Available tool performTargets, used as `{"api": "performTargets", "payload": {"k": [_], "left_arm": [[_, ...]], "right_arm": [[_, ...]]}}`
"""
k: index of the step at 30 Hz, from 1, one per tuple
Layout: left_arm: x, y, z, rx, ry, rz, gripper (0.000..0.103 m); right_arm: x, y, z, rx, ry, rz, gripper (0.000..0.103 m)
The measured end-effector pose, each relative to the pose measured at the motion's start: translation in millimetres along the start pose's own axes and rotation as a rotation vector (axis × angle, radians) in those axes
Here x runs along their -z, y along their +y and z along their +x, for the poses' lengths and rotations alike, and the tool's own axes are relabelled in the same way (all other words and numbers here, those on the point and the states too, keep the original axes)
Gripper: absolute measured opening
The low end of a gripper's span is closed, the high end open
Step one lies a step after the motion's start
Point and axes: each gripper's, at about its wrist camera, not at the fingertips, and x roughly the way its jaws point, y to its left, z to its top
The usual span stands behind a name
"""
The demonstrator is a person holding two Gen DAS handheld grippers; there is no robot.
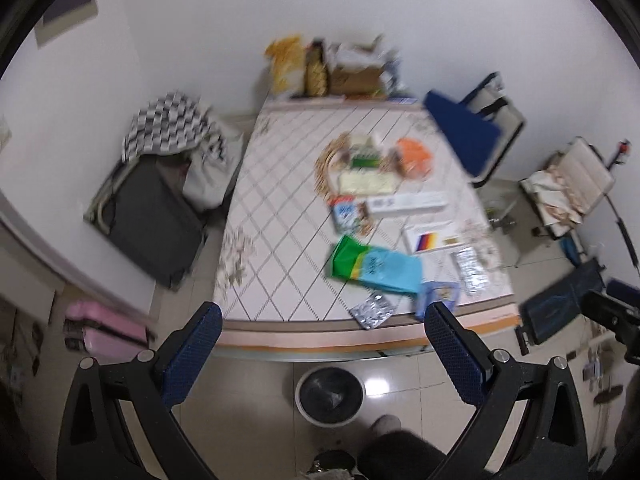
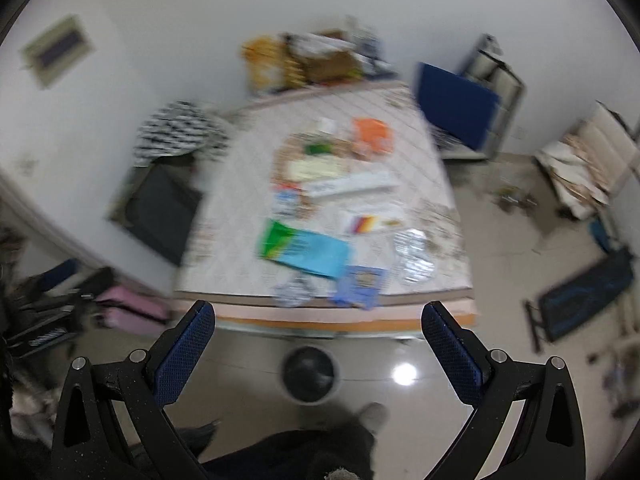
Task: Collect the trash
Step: 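Grasp the green-blue snack bag with the left gripper while the right grasps the foil pack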
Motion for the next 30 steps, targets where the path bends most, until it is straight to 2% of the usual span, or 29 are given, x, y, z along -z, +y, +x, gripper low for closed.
{"api": "performTargets", "payload": {"k": [3,5,9,11,14,18,22,24,25,27,28,30], "left_arm": [[-3,-6,62,-0.023,0.116,-0.056,0.103],[-4,-11,103,-0.009,0.219,-0.128,0.103],[-10,-19,175,0.006,0.387,-0.29,0.103],[-13,-26,210,-0.001,0.467,-0.376,0.103],[-15,-30,258,0.039,0.578,-0.539,0.103],[-20,-35,311,0.076,0.668,-0.759,0.103],[-23,-41,349,0.027,0.725,-0.895,0.103],[-23,-43,359,-0.013,0.75,-0.919,0.103],[-21,-45,364,-0.044,0.77,-0.922,0.103],[-23,-49,366,-0.058,0.761,-0.897,0.102],[-26,-52,365,-0.07,0.761,-0.864,0.099],[-33,-63,360,-0.107,0.754,-0.74,0.073]], "right_arm": [[-8,-35,57,0.085,0.081,0.069,0.103],[-14,-67,104,0.134,0.144,0.136,0.103],[-29,-110,181,0.168,0.222,0.209,0.103],[-40,-133,235,0.182,0.278,0.226,0.103],[-47,-151,296,0.204,0.359,0.221,0.103],[-53,-159,358,0.217,0.439,0.186,0.103],[-59,-162,396,0.221,0.474,0.185,0.102],[-61,-162,404,0.215,0.481,0.184,0.098],[-62,-162,408,0.215,0.483,0.183,0.088],[-62,-163,413,0.226,0.49,0.176,0.073],[-64,-164,416,0.226,0.486,0.177,0.069],[-67,-165,414,0.221,0.48,0.169,0.066]]}}
